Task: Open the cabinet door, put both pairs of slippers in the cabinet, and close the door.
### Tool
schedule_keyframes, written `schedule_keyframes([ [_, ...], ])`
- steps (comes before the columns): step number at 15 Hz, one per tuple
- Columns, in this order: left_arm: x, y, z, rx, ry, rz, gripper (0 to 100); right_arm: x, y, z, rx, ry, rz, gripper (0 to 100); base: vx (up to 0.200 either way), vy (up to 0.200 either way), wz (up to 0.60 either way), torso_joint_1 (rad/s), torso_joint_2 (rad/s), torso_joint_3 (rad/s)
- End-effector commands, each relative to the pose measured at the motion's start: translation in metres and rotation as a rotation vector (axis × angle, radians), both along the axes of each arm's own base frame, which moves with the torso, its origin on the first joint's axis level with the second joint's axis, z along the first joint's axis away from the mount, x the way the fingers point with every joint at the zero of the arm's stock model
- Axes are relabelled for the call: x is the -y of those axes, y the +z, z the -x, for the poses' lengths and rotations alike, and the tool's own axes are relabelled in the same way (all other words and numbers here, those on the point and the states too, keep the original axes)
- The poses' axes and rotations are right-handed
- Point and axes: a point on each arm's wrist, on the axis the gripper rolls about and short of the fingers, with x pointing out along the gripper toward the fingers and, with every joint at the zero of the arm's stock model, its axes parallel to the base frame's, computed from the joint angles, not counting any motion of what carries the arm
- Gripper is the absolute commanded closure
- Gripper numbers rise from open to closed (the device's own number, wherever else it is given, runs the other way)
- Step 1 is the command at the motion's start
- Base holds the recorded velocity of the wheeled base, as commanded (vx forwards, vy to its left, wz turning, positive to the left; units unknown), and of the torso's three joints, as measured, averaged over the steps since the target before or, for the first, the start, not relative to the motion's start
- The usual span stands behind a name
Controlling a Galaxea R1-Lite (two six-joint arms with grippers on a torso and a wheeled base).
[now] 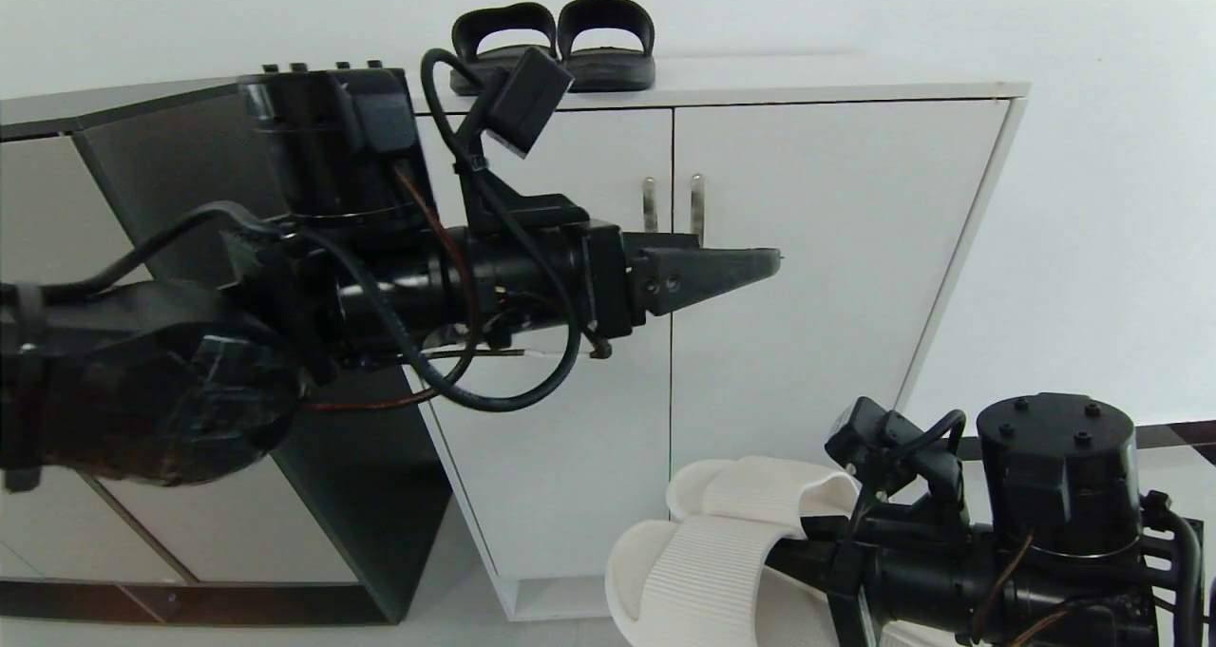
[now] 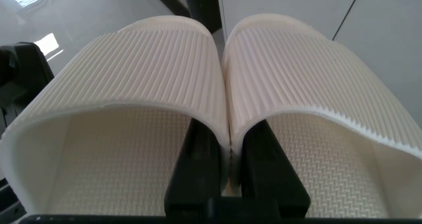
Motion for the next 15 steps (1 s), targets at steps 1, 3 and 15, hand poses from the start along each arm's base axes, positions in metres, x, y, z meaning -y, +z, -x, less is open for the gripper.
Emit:
schedule_keyframes([
  [1,0.017,-0.010,-0.025,-0.037,-0.009,-0.007,0,0.001,0.000,0.000,0.000,-0.004,-0.001,100,0.000,0.000,0.00,0.000,0.00,0.000],
  [3,0.014,-0.006,-0.032,-0.021,0.014,0.003,0,0.001,0.000,0.000,0.000,-0.004,-0.001,100,0.000,0.000,0.00,0.000,0.00,0.000],
  [15,0.008,-0.009,-0.085,-0.034,0.155,-0.008,0,0.002,-0.003,-0.002,-0.011,-0.004,0.004,100,0.000,0.000,0.00,0.000,0.00,0.000],
])
